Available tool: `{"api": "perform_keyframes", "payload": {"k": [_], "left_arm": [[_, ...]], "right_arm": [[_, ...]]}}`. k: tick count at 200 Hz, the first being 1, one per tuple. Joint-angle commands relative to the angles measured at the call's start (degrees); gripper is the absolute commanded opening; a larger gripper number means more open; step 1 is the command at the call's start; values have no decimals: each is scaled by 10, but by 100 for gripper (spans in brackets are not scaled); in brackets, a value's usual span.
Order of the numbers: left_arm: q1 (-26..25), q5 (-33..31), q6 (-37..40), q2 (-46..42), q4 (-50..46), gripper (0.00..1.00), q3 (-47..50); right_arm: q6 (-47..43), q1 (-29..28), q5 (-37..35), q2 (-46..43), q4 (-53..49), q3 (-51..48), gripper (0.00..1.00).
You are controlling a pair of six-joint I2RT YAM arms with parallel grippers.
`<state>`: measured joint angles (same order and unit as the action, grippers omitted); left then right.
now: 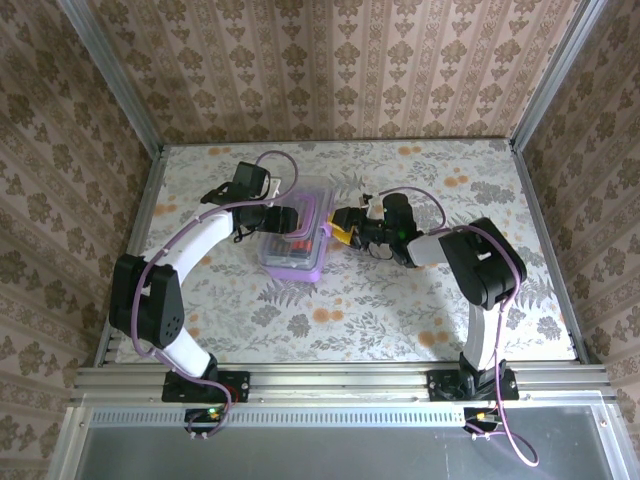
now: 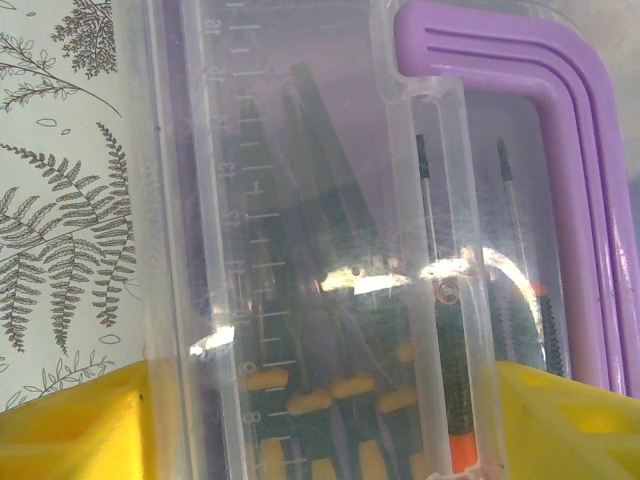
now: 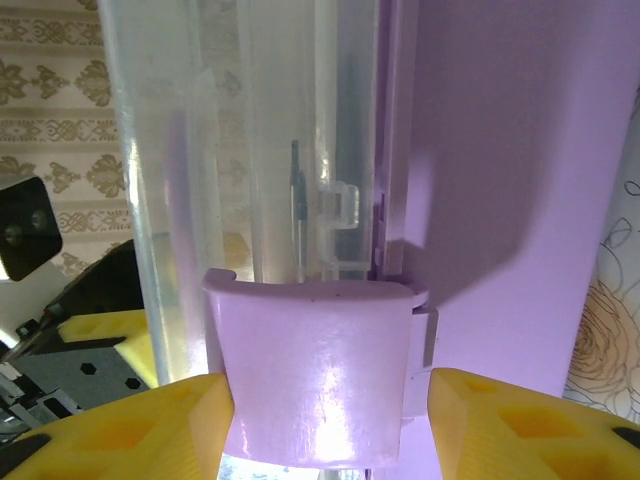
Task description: Pack the tool kit
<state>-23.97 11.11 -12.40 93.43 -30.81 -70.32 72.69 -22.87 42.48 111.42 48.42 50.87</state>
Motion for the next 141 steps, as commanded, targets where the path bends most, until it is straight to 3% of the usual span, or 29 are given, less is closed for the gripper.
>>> {"api": "perform_keyframes", "payload": {"k": [1, 54, 71, 141], "left_arm": [[-12, 57, -25, 63, -81, 55, 48], [-9, 70, -28, 64, -70, 55, 56], [-9, 73, -31, 63, -68, 55, 55], [-9, 74, -30, 57, -69, 54, 57]], "right_arm": [[31, -18, 6, 6, 87, -6, 56], [47, -22, -9, -1, 116, -21, 54], [42, -24, -13, 2, 106, -20, 59], [-17, -25, -13, 3, -9, 25, 61]]}}
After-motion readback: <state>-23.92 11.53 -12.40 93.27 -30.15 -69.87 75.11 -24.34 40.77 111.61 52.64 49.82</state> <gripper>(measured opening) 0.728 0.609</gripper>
